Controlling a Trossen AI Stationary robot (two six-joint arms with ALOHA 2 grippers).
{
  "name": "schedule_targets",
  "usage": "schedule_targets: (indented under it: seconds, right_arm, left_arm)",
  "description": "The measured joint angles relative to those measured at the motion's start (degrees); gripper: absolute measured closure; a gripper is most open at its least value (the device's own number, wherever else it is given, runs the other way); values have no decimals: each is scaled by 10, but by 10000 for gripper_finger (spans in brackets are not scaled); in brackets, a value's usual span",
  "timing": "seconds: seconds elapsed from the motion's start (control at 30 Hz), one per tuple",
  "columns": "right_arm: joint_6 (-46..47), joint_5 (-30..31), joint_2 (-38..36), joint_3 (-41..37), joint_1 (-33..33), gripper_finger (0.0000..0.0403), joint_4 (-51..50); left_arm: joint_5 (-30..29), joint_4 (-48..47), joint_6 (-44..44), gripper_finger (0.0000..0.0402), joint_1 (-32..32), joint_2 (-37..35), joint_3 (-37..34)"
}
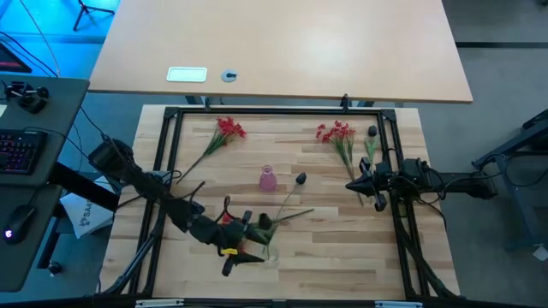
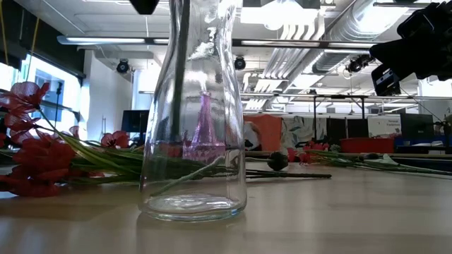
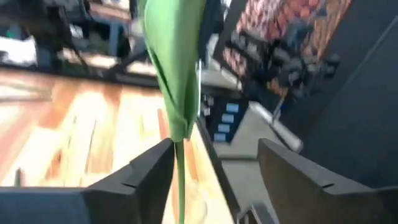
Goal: Sort flowers into vase by color
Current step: Put the top left black flower into the transparent vase, then put the top black flower into the transparent vase
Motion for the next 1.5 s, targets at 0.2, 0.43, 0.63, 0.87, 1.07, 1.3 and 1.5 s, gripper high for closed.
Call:
schedule_targets:
  seconds: [0.2, 0.43, 0.63, 0.87, 1.07, 1.3, 1.5]
  right_arm:
    - [0, 0, 0, 0, 0, 402, 0]
    - [0, 0, 0, 0, 0, 402, 0]
    - [0, 0, 0, 0, 0, 402, 0]
    - [0, 0, 0, 0, 0, 402, 0]
    - [0, 0, 0, 0, 0, 402, 0]
    - [0, 0, 0, 0, 0, 402, 0]
    - [0, 0, 0, 0, 0, 402, 0]
  left_arm:
    - [43, -121, -36, 141, 0, -35, 0]
    - [136, -232, -98, 141, 0, -44, 0]
    - [137, -371, -131, 141, 0, -86, 0]
    - [-15, -494, -144, 141, 0, -210, 0]
    - [-119, -606, -216, 142, 54, -291, 0]
    - [-60, -574, -229, 142, 222, -284, 0]
    - [-11, -478, -215, 142, 353, -247, 0]
